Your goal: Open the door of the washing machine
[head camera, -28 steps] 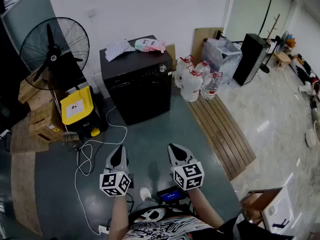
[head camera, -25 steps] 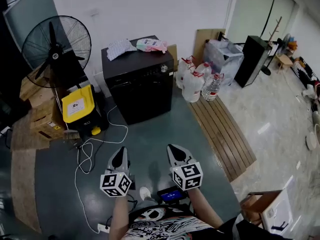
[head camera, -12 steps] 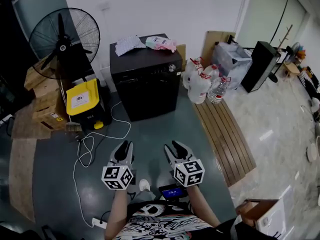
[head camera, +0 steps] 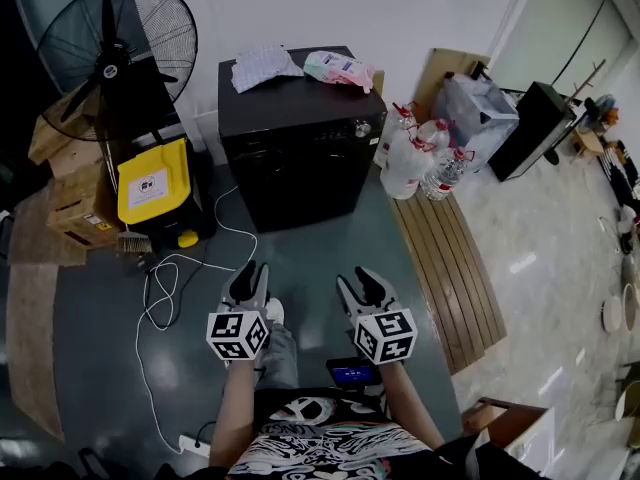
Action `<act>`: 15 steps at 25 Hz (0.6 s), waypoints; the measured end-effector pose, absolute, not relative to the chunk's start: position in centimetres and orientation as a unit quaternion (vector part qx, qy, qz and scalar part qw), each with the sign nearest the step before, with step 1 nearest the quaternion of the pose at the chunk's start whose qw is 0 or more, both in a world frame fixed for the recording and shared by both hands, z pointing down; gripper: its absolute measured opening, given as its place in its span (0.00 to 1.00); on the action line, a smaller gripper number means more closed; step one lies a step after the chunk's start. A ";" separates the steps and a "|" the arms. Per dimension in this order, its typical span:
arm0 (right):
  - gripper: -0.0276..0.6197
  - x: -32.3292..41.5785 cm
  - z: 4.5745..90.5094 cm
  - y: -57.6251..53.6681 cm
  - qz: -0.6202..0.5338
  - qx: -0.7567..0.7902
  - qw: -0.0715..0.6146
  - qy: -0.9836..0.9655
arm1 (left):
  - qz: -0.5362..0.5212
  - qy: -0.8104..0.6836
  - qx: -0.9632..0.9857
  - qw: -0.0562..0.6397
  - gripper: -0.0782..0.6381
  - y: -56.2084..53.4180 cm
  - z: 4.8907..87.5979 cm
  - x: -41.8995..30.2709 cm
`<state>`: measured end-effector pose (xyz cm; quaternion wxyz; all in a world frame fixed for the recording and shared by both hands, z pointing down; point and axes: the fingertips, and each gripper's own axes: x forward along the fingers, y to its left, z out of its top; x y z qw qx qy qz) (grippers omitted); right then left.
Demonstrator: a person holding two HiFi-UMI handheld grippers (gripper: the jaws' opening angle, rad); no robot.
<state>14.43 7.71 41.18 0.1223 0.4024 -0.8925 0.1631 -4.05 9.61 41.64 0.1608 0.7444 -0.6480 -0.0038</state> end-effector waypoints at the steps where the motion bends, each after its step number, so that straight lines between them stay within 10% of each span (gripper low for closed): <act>1: 0.32 13.6 41.8 6.1 0.169 0.407 0.126 -0.889 | 0.001 -0.643 0.747 0.166 0.25 7.9 42.5 -5.0; 15: 0.34 -0.5 51.7 -18.5 0.230 0.442 0.205 -0.843 | 0.131 -0.543 0.800 0.220 0.32 -16.7 57.5 -15.2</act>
